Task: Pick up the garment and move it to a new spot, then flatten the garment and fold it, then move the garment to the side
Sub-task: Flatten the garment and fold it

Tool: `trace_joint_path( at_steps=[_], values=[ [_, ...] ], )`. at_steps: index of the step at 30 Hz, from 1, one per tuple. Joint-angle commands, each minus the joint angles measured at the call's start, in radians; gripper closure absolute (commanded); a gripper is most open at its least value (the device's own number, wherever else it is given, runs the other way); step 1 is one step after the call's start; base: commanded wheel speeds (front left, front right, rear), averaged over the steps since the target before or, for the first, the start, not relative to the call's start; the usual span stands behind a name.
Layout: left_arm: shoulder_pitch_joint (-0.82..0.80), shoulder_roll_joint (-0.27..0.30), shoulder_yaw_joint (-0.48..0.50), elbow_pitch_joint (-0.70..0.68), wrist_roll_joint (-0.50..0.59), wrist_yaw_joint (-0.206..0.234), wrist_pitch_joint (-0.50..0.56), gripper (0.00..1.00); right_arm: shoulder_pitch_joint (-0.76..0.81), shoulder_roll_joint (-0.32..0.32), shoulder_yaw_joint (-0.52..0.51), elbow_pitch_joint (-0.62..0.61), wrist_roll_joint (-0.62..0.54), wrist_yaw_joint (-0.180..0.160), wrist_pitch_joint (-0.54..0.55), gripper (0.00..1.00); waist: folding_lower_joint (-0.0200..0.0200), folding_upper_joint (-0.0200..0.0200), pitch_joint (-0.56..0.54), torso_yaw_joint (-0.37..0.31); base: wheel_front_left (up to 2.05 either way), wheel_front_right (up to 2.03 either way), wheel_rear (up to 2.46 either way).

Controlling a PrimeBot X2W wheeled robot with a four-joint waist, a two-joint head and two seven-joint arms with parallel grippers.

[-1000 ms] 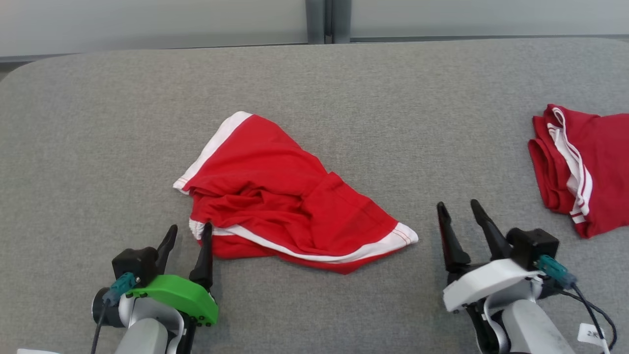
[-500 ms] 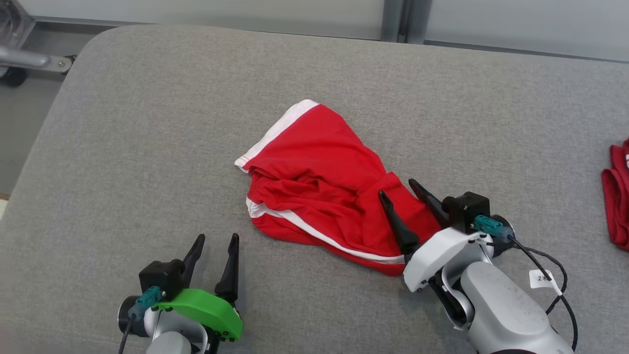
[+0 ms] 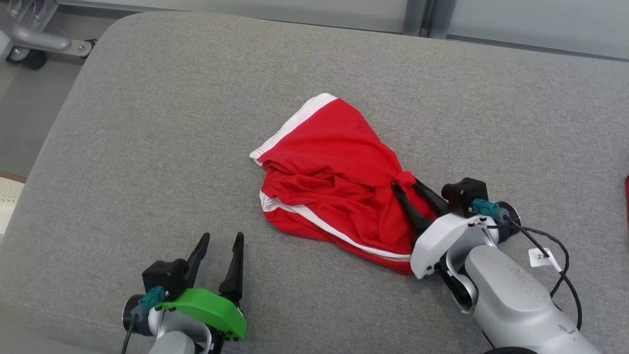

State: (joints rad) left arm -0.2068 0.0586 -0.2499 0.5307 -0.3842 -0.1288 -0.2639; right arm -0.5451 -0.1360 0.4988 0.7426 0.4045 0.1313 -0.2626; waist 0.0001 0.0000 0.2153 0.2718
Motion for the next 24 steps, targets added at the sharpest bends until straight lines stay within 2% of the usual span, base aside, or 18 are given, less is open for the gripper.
trace_joint_path(
  at_steps=[1,5,11,15,16,17,18,24],
  values=[
    [-0.012,0.0,-0.001,-0.004,-0.008,-0.003,0.0,0.0,-0.021,-0.004,-0.004,-0.007,0.002,-0.001,-0.002,1.0,-0.0001,0.0,0.004,-0.003,0.0,0.0,0.0],
    [-0.011,-0.001,-0.002,-0.009,-0.01,-0.003,0.0,0.0,-0.024,-0.014,-0.04,-0.034,-0.002,-0.001,-0.002,1.0,-0.0001,0.0,0.007,-0.01,0.0,0.0,0.0],
    [-0.006,-0.002,-0.004,-0.008,-0.013,-0.003,0.0,0.0,0.003,-0.02,-0.22,-0.078,-0.066,-0.001,-0.002,1.0,-0.0001,0.0,0.011,-0.024,0.0,0.0,0.0],
    [-0.018,-0.003,-0.017,-0.002,-0.015,-0.003,0.0,0.0,0.016,0.002,-0.318,-0.043,-0.126,-0.001,-0.002,0.99,-0.0001,0.0,0.015,-0.024,0.0,0.0,0.0],
    [-0.021,-0.003,-0.022,-0.002,-0.015,-0.003,0.0,0.0,0.02,0.009,-0.336,-0.026,-0.142,-0.001,-0.002,0.71,-0.0001,0.0,0.015,-0.024,0.0,0.0,0.0],
    [-0.023,-0.003,-0.025,0.0,-0.015,-0.003,0.0,0.0,0.02,0.014,-0.355,-0.017,-0.156,-0.001,-0.002,0.08,-0.0001,0.0,0.015,-0.023,0.0,0.0,0.0],
    [-0.024,-0.003,-0.027,0.0,-0.016,-0.003,0.0,0.0,0.02,0.019,-0.376,-0.015,-0.17,-0.001,-0.002,0.0,-0.0001,0.0,0.013,-0.024,0.0,0.0,0.0],
    [-0.006,-0.004,-0.033,-0.007,-0.016,-0.004,0.0,0.0,0.065,0.054,-0.511,-0.089,-0.248,-0.001,-0.002,0.0,-0.0001,0.0,-0.017,-0.051,0.0,0.0,0.0]
  ],
)
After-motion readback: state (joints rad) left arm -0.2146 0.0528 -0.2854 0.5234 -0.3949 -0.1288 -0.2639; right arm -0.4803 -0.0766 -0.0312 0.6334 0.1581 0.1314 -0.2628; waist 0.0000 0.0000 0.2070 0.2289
